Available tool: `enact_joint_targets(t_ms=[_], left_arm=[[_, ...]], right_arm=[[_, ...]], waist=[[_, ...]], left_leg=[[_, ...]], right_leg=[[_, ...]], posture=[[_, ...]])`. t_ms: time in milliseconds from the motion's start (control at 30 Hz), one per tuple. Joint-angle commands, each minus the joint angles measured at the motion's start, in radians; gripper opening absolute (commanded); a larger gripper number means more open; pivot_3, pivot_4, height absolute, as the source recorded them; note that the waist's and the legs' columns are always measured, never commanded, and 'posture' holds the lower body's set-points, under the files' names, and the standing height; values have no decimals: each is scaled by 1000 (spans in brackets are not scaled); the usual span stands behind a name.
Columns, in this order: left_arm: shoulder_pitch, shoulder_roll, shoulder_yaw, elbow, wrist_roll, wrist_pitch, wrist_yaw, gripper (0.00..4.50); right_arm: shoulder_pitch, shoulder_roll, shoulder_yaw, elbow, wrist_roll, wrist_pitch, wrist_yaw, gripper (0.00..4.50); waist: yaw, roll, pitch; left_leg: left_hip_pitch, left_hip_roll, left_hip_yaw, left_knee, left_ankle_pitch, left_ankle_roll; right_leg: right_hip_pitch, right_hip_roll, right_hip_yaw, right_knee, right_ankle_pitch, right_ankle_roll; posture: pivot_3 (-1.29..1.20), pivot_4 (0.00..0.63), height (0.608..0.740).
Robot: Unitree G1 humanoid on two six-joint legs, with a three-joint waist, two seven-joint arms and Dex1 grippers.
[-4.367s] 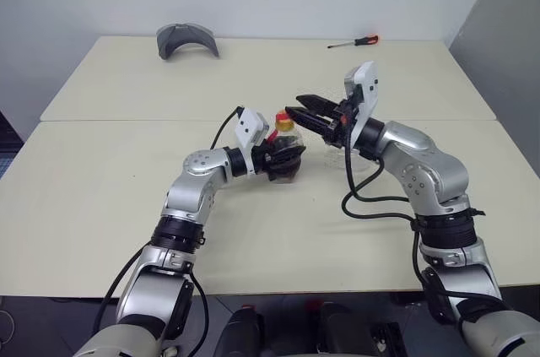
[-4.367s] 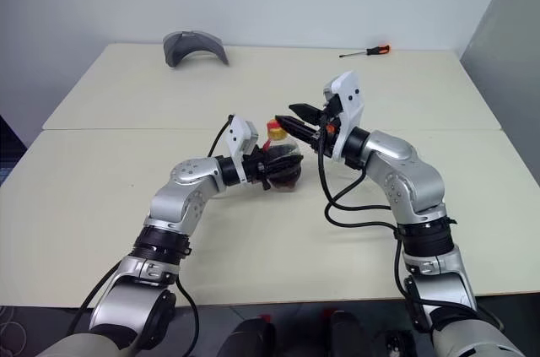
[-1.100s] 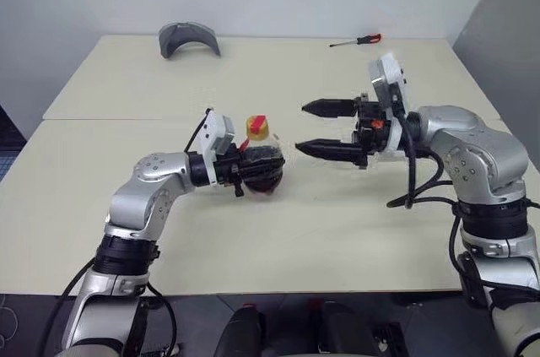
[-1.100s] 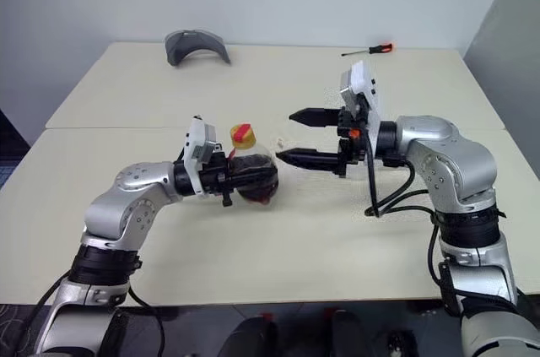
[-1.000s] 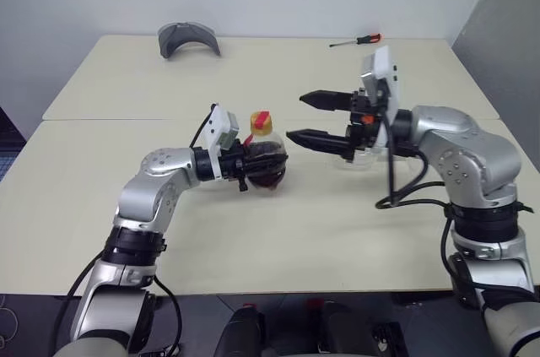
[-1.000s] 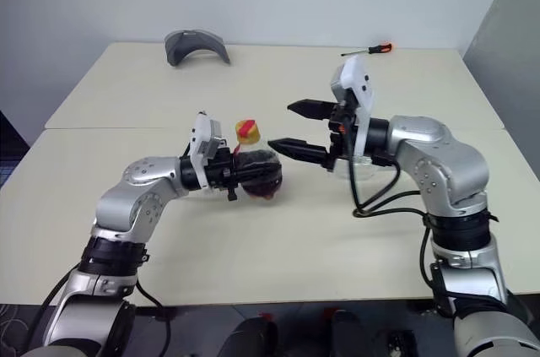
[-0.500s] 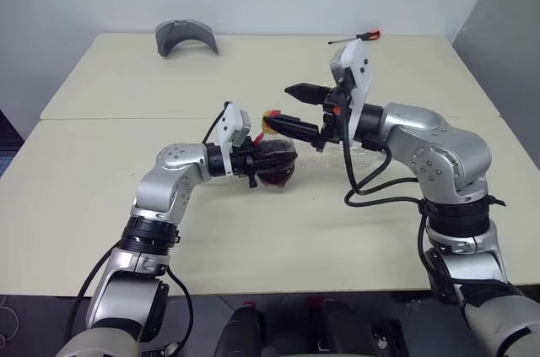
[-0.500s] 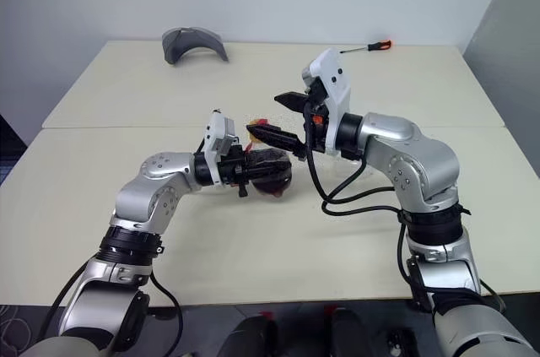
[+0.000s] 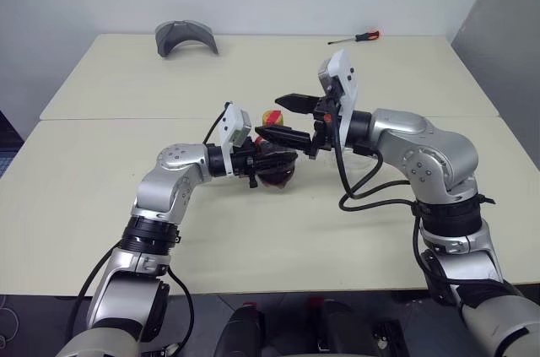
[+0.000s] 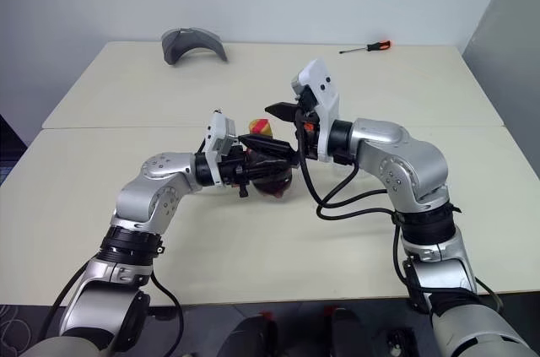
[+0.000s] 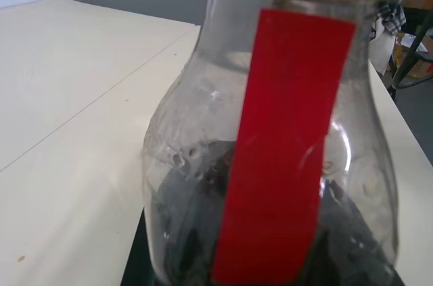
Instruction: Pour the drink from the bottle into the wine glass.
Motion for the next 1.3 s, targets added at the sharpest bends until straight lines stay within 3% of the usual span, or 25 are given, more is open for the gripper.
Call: enact_joint_targets(t_ms=[33, 233, 400, 533, 667, 867, 1000, 1167, 1300], left_arm=[[-31, 2, 24, -19, -7, -18, -4, 1078], [-5, 1, 17, -47, -12, -10, -3, 1061], [20, 9, 17, -85, -22, 1, -10, 1061], [69, 41, 11, -186, -49, 33, -42, 1061], [205, 125, 11, -446, -152, 146, -85, 1060], [289, 190, 57, -584, -242, 246, -62, 1059], [314, 187, 64, -545, -201, 209, -36, 1043], [293, 165, 68, -502, -186, 190, -7, 1042], [264, 156, 67, -430, -162, 161, 2, 1042]], right_arm=[[-26, 1, -11, -8, 3, -34, 11, 3215], [-36, 11, -29, 2, 19, -42, 16, 1215], [-24, 3, -16, -21, 33, -44, 60, 1218], [-16, -89, 81, -17, 12, -143, 305, 1218], [-97, -148, 183, 158, -63, -282, 544, 1218], [-231, -94, 211, 394, -108, -411, 679, 1218], [-267, -102, 194, 458, -109, -420, 726, 2607], [-226, -166, 139, 374, -75, -335, 694, 4387], [-164, -246, 64, 243, -23, -200, 636, 4500]], waist=[[0, 0, 0], [0, 0, 0], [0, 0, 0], [0, 0, 0], [-11, 0, 0], [-10, 0, 0], [3, 0, 0], [14, 0, 0], [12, 0, 0]], left_leg=[[0, 0, 0, 0, 0, 0], [0, 0, 0, 0, 0, 0], [0, 0, 0, 0, 0, 0], [0, 0, 0, 0, 0, 0], [1, 0, 1, 0, 0, 0], [1, 1, -1, 0, 0, 0], [1, 1, 0, 0, 0, 0], [0, 0, -1, 1, 0, 0], [0, 0, -1, 1, 0, 0]], right_leg=[[0, 0, 0, 0, 0, 0], [0, 0, 0, 0, 0, 0], [0, 0, 0, 0, 0, 0], [0, 0, 0, 0, 0, 0], [0, 0, 1, -1, 0, 0], [0, 1, 0, 1, 0, -1], [0, 0, 0, 0, 0, -1], [1, -1, -1, -1, 0, -1], [0, -1, -1, 0, 0, -1]], posture=[[0, 150, 740], [0, 150, 740], [0, 150, 740], [0, 150, 740], [0, 150, 740], [0, 150, 740], [0, 150, 740], [0, 150, 740], [0, 150, 740]])
